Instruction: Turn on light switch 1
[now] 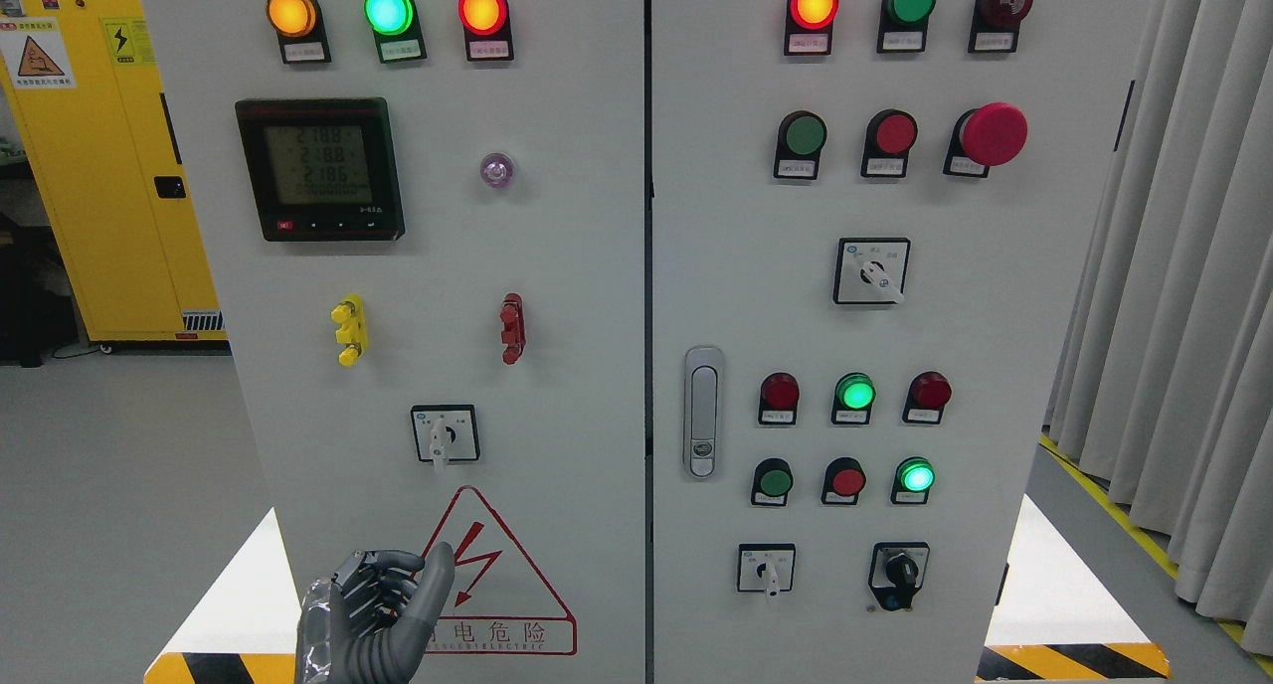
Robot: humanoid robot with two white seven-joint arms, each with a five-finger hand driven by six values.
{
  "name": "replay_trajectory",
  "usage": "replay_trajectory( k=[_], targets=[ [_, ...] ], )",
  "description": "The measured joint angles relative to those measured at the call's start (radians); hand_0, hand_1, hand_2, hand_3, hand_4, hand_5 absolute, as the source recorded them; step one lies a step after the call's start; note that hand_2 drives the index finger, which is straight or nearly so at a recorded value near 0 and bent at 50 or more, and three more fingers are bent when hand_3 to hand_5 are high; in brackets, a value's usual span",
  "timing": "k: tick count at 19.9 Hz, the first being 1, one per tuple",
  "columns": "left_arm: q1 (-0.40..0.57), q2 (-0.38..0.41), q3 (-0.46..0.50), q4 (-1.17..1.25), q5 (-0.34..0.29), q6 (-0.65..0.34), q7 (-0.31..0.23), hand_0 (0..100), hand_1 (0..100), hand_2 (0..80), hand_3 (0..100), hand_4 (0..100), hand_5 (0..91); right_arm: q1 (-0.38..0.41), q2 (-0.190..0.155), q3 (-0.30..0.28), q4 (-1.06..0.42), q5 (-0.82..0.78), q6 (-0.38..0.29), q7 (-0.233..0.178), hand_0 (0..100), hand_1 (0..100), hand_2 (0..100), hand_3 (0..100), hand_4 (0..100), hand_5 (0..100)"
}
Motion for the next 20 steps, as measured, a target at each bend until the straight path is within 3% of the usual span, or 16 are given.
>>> replay_trajectory(
  k=[20],
  targets=[
    [-0.115, -0.017, -0.012, 0.014, -0.048, 0.099, 0.028, 16, 66, 56.6, 82, 86, 76.8, 0.0, 0.0, 0.0, 0.0, 0.0, 0.0, 0.0, 0, 50, 4, 0, 0, 0]
  ],
)
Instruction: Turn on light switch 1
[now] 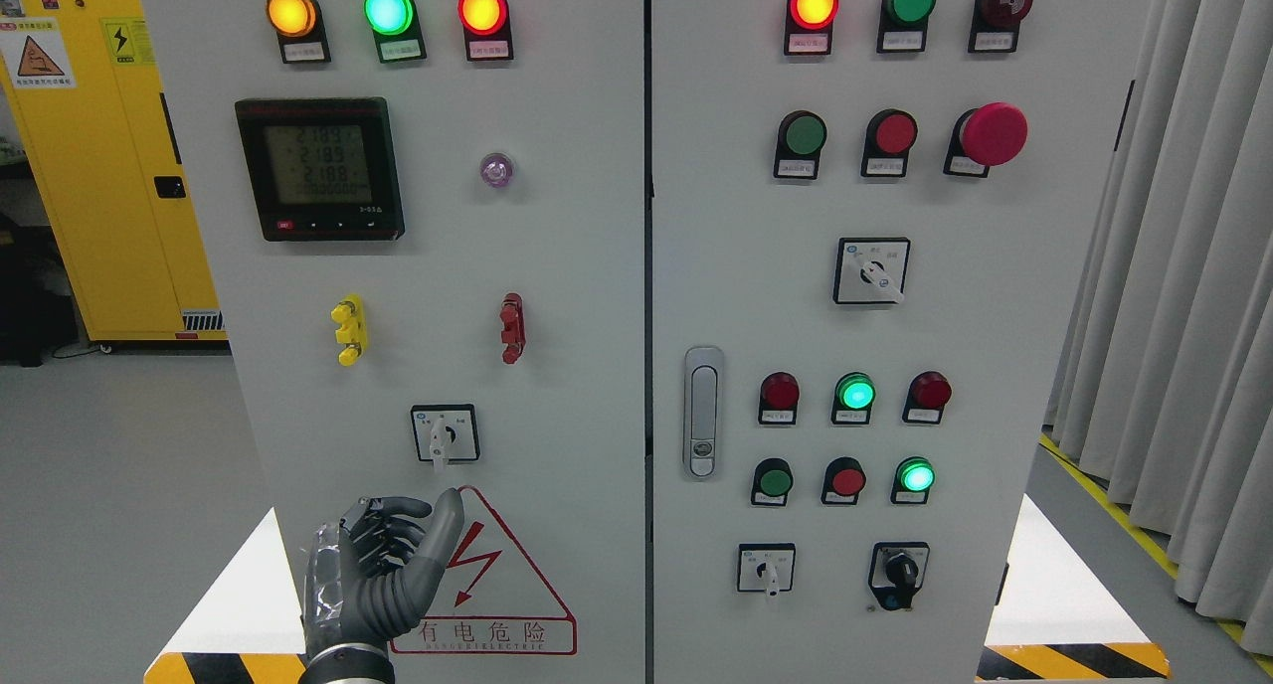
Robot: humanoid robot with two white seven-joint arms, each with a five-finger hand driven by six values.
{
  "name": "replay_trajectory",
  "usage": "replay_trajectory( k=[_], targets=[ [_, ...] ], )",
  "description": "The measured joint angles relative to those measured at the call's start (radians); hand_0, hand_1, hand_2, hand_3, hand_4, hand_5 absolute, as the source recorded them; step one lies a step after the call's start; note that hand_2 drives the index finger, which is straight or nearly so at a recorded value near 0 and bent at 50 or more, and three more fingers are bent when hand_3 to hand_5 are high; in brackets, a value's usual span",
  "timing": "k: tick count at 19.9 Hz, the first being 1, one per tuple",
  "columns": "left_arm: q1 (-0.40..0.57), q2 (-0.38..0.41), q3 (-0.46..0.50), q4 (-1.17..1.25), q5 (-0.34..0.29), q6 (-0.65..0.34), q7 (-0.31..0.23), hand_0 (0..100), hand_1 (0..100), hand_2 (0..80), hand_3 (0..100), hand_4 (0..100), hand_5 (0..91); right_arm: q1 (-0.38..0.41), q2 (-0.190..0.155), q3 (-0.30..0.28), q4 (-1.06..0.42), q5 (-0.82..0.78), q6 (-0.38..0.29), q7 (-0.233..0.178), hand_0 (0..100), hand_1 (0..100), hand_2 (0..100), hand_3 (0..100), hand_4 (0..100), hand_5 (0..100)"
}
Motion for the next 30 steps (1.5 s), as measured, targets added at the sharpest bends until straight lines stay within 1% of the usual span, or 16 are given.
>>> replay_trajectory(
  k=[12, 17, 20, 27, 30],
  targets=[
    [-0.032, -0.005, -0.005, 0.011, -0.012, 0.017, 0.023, 17, 67, 56.7, 82, 86, 76.8, 0.0, 0.0, 0.0, 0.0, 0.0, 0.0, 0.0, 0, 50, 4, 0, 0, 0],
    [-0.048, -0.007, -0.006, 0.014, -0.013, 0.02, 0.026, 11, 69, 56.9, 82, 87, 76.9, 0.0, 0.0, 0.0, 0.0, 0.0, 0.0, 0.0, 0, 50, 4, 0, 0, 0],
    [-0.054, -0.009, -0.006, 0.016, -0.013, 0.021, 0.028, 10, 69, 57.0, 82, 86, 77.0, 0.0, 0.0, 0.0, 0.0, 0.0, 0.0, 0.0, 0, 50, 4, 0, 0, 0],
    [-0.069, -0.011, -0.007, 0.021, -0.013, 0.031, 0.035, 7, 69, 58.1, 82, 86, 77.0, 0.0, 0.0, 0.0, 0.0, 0.0, 0.0, 0.0, 0, 50, 4, 0, 0, 0],
    [-0.076, -0.011, -0.007, 0.024, -0.014, 0.036, 0.038, 9, 69, 58.2, 83, 86, 77.0, 0.0, 0.0, 0.0, 0.0, 0.0, 0.0, 0.0, 0, 50, 4, 0, 0, 0]
  ],
)
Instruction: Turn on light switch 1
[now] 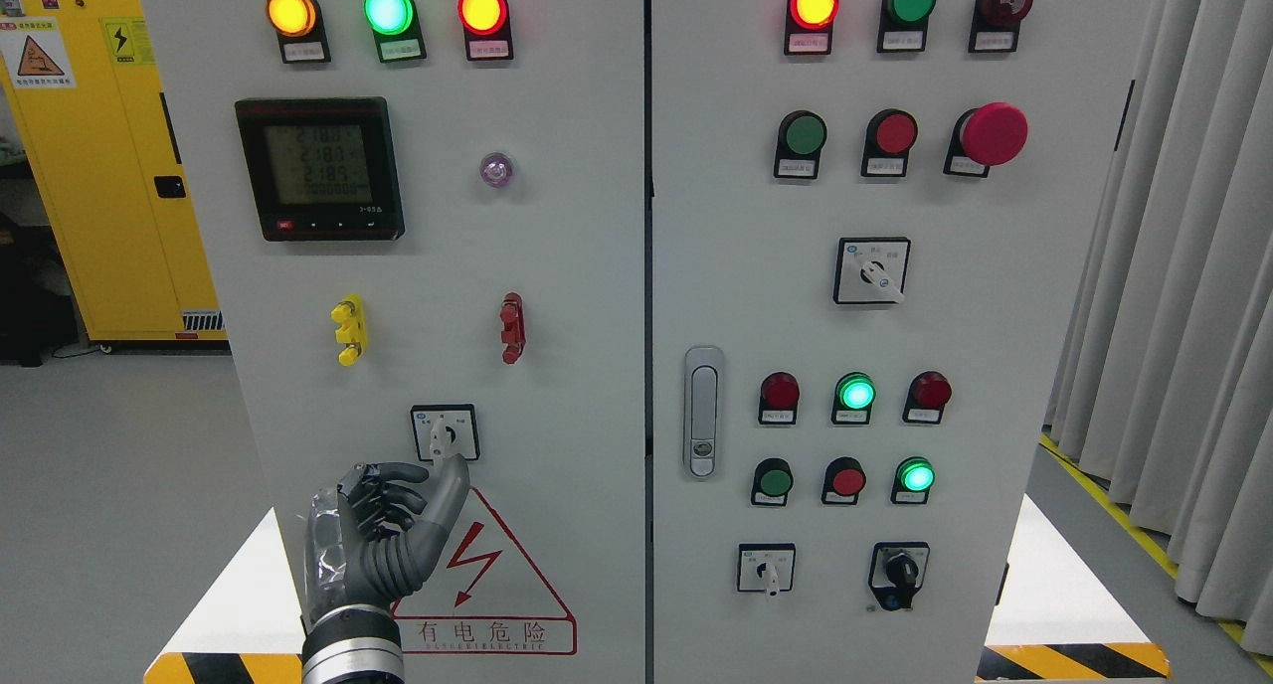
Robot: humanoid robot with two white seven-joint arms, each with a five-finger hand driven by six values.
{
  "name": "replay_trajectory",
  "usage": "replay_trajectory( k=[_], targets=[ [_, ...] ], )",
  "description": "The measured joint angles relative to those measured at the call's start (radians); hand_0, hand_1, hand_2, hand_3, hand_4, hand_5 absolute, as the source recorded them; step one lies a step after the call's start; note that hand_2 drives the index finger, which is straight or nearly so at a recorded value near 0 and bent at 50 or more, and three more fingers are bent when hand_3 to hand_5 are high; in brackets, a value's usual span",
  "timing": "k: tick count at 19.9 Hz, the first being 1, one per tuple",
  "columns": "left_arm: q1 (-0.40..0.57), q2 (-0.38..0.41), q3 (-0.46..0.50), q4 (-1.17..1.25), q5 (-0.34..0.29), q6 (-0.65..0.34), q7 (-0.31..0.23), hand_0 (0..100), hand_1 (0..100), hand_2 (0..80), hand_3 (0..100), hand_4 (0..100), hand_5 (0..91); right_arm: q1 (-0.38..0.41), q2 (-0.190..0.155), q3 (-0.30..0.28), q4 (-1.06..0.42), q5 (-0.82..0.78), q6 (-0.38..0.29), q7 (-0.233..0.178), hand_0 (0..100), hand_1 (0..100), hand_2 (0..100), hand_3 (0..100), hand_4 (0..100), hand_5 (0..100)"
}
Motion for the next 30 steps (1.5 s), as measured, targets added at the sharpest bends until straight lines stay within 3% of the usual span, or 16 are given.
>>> replay_trajectory(
  k=[13, 30],
  targets=[
    [-0.027, -0.002, -0.001, 0.019, 0.0, 0.011, 0.003, 16, 69, 59.1, 83, 87, 77.5, 0.0, 0.0, 0.0, 0.0, 0.0, 0.0, 0.0, 0, 50, 4, 0, 0, 0],
    [-0.045, -0.004, -0.008, 0.038, 0.0, 0.021, 0.01, 18, 69, 60.2, 83, 87, 78.4, 0.0, 0.0, 0.0, 0.0, 0.0, 0.0, 0.0, 0, 50, 4, 0, 0, 0]
  ],
)
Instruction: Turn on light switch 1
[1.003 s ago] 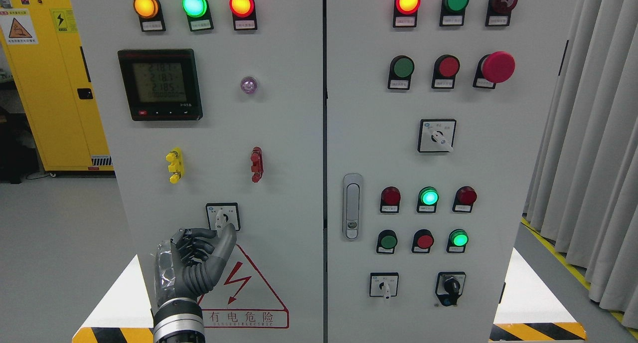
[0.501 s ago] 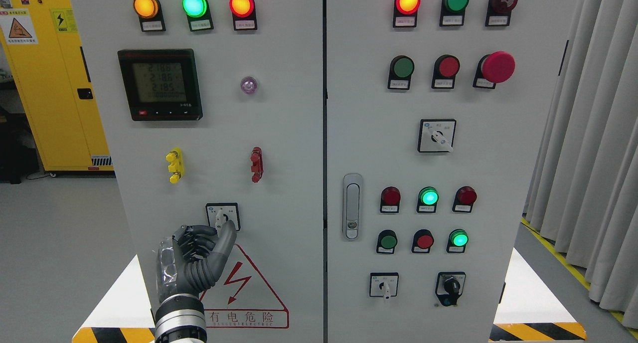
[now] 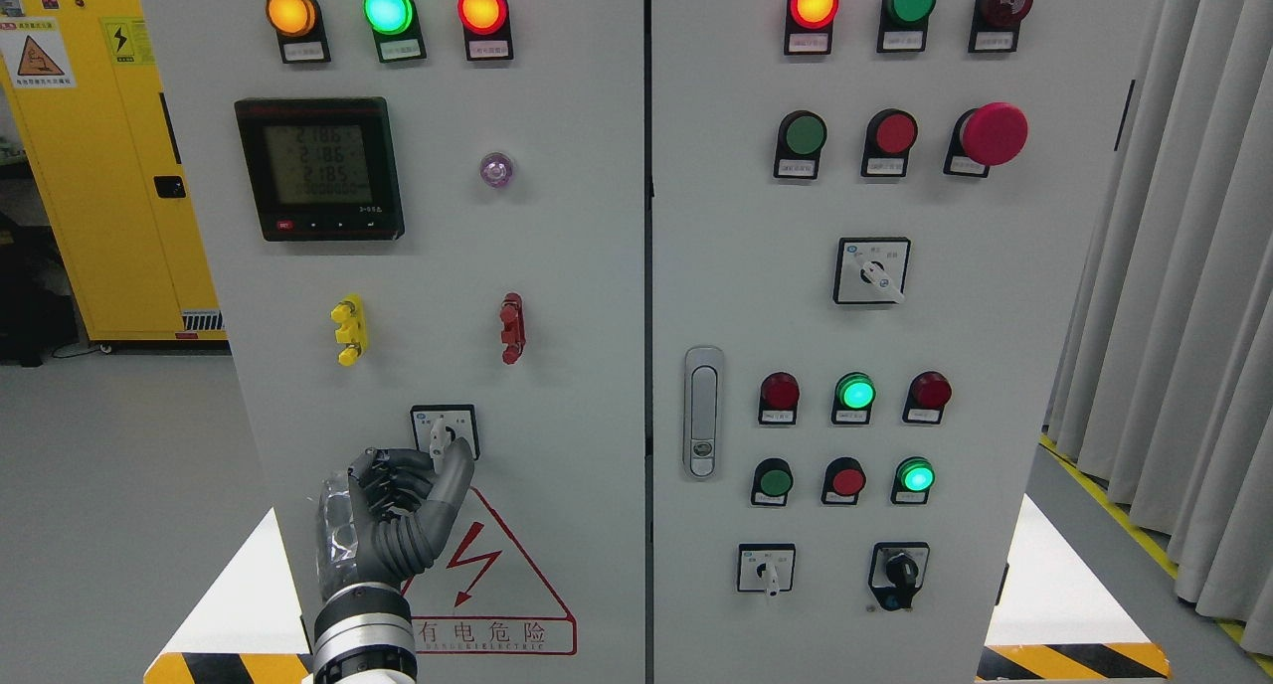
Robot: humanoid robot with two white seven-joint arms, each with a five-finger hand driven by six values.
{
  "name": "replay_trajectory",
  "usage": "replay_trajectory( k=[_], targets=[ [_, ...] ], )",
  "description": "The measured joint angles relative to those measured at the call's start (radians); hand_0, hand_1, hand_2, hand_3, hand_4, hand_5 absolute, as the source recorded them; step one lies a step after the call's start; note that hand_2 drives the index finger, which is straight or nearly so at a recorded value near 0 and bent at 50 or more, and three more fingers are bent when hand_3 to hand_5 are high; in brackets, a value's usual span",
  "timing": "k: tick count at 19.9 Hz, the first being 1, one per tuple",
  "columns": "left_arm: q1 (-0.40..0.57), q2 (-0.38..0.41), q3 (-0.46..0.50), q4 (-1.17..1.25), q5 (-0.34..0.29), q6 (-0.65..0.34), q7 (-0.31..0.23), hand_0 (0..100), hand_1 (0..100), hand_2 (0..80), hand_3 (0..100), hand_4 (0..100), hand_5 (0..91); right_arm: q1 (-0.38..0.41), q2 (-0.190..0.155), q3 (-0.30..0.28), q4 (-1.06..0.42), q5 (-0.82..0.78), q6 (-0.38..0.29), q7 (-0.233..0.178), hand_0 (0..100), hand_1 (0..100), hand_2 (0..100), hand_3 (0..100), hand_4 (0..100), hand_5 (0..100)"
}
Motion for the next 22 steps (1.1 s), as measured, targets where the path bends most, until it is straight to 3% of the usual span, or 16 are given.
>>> replay_trajectory(
  k=[19, 22],
  targets=[
    [-0.012, -0.002, -0.007, 0.01, -0.004, 0.001, 0.019, 17, 67, 61.3, 85, 86, 79.2, 0.0, 0.0, 0.0, 0.0, 0.0, 0.0, 0.001, 0, 50, 4, 0, 0, 0],
    [-0.012, -0.002, -0.007, 0.011, -0.004, 0.001, 0.019, 21, 67, 62.1, 89, 86, 79.4, 0.0, 0.0, 0.0, 0.0, 0.0, 0.0, 0.001, 0, 50, 4, 0, 0, 0]
  ],
)
